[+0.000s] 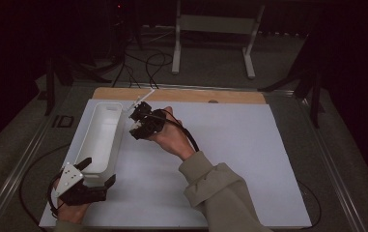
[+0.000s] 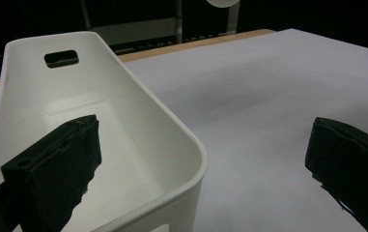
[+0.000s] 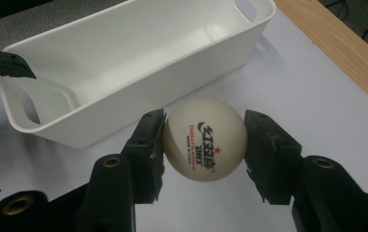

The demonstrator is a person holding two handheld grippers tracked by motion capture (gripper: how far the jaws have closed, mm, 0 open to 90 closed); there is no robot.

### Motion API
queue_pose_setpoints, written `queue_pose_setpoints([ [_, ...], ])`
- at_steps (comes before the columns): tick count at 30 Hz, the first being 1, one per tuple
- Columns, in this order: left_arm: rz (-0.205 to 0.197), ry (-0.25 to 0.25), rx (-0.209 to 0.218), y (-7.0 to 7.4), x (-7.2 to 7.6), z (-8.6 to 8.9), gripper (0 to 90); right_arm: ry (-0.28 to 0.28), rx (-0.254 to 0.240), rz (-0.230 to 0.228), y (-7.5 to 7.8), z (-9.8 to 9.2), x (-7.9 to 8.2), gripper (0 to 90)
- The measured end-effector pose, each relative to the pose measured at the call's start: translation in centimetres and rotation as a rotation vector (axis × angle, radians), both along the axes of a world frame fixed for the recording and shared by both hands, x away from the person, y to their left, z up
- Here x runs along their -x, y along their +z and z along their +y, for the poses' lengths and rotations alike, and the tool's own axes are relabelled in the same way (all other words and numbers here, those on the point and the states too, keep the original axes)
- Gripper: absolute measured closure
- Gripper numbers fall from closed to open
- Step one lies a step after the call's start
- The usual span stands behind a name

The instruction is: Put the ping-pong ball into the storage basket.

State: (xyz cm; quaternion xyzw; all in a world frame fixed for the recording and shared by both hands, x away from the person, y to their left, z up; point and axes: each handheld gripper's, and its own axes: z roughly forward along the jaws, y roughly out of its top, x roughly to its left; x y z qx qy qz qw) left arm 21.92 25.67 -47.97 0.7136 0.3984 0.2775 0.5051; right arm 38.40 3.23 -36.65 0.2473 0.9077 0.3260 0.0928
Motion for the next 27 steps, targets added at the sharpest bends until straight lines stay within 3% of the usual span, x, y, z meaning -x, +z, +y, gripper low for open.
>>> queue_pose_setpoints([
  [27, 0.0, 0.001, 0.003, 0.0, 0.0, 0.1, 0.0, 0.007, -0.024, 0.01, 0.1, 1.2, 0.0, 51.1],
])
